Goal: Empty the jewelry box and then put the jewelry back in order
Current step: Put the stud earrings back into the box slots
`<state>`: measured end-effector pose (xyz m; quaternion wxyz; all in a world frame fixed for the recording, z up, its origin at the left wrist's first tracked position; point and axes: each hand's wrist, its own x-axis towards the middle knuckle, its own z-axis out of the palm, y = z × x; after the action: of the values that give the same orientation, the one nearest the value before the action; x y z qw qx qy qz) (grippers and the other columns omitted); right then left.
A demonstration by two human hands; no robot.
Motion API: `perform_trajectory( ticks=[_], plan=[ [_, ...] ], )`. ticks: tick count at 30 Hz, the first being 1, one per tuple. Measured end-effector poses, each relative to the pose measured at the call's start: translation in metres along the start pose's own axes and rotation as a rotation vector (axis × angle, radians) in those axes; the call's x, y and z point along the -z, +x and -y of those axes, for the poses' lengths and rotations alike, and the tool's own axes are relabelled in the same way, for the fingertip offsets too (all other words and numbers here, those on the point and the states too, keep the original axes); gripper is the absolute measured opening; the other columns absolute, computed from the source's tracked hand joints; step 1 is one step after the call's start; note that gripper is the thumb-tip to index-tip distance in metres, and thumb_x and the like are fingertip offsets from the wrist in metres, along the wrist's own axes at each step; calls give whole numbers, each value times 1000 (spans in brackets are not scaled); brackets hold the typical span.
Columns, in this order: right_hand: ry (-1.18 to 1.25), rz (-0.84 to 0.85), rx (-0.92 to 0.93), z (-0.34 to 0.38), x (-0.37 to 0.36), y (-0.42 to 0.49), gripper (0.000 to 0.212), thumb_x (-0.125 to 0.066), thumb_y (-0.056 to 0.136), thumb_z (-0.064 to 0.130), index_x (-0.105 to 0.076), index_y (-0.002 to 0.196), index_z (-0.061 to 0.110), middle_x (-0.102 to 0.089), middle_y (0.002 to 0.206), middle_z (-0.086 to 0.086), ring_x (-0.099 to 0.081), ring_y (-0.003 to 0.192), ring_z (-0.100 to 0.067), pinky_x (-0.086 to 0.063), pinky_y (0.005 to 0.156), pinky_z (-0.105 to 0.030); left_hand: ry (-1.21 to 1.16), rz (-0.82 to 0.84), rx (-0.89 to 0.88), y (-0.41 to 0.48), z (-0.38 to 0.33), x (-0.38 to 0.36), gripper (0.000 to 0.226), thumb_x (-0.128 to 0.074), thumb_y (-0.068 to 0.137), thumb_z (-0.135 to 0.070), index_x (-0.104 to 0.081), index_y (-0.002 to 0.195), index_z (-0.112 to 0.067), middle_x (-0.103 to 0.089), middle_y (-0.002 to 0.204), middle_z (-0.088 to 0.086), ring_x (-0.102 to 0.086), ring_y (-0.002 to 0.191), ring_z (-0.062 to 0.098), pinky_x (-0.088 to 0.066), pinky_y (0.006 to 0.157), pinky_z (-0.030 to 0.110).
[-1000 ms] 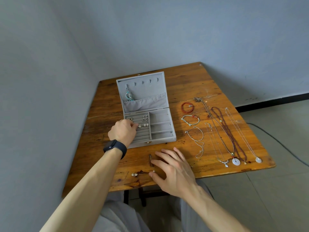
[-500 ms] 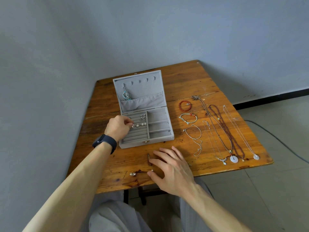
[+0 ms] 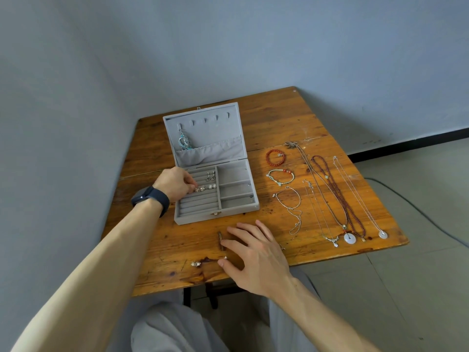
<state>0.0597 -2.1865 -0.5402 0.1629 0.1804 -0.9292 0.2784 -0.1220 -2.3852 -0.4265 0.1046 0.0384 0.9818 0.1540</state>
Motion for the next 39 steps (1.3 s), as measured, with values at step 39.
perform_trajectory(
  ticks=[39],
  plan=[
    [-15, 22, 2, 1, 3, 0, 42, -55, 91, 58, -71, 119, 30, -61, 138, 6, -46, 136, -15, -19, 123, -44, 150, -144, -222, -11, -1, -20, 25, -68, 94, -30, -73, 119, -26, -73, 113, 0, -67, 102, 20, -55, 80, 31]
  ],
)
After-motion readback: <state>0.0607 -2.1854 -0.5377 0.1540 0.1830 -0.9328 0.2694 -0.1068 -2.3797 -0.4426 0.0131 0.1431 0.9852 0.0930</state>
